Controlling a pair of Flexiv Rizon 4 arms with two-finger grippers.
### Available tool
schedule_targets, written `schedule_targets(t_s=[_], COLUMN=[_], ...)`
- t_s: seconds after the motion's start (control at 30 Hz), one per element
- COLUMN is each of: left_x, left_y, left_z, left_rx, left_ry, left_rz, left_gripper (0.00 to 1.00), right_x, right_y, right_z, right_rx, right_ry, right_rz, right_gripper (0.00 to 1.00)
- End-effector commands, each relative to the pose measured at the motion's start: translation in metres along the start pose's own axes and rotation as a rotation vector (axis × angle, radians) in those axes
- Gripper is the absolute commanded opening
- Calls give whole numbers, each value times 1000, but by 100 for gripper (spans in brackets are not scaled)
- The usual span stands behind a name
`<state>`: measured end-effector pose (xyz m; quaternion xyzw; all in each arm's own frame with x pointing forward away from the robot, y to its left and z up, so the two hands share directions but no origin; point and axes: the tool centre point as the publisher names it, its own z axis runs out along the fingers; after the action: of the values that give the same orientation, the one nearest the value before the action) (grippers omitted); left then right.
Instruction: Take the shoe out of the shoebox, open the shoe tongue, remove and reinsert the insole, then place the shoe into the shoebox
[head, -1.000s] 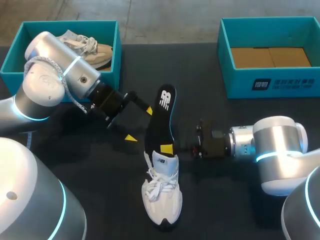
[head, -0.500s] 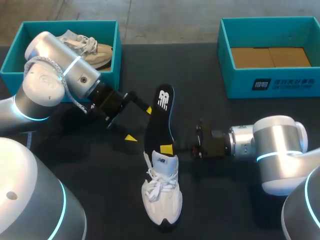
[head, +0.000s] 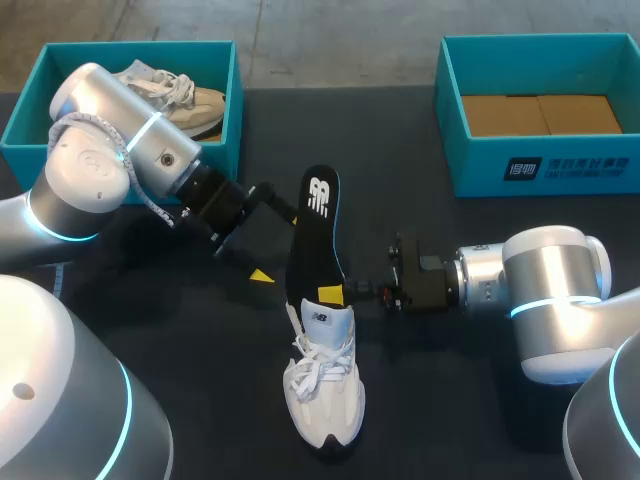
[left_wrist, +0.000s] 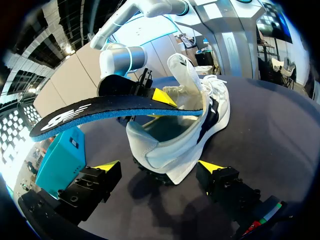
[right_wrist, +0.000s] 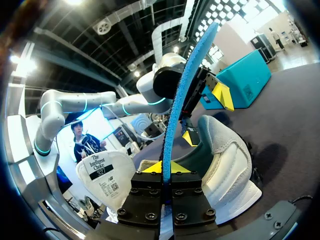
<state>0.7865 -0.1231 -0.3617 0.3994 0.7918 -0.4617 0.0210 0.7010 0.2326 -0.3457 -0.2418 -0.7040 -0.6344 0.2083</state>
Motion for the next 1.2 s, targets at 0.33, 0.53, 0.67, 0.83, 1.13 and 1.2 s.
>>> schedule_targets(t_s=[0.33,0.53,0.67,0.83,1.13,1.2], left_x=[0,0,0,0,0,0], left_y=[1,1,1,1,1,1], left_z=[1,1,1,1,1,1], left_rx=[0,0,0,0,0,0], left_ry=[0,0,0,0,0,0], left_rz=[1,1,1,1,1,1], left_gripper=[100,100,100,100,100,100], right_x=[0,0,0,0,0,0], right_y=[2,5,8,10,12,13], right_z=[0,1,1,2,0,-1], right_rx=[10,15,17,21,28,28], right_ry=[8,12,19,25,31,33], right_rz=[-5,-9,-17,-25,-32,-35], right_gripper=[15,13,12,16,18,22])
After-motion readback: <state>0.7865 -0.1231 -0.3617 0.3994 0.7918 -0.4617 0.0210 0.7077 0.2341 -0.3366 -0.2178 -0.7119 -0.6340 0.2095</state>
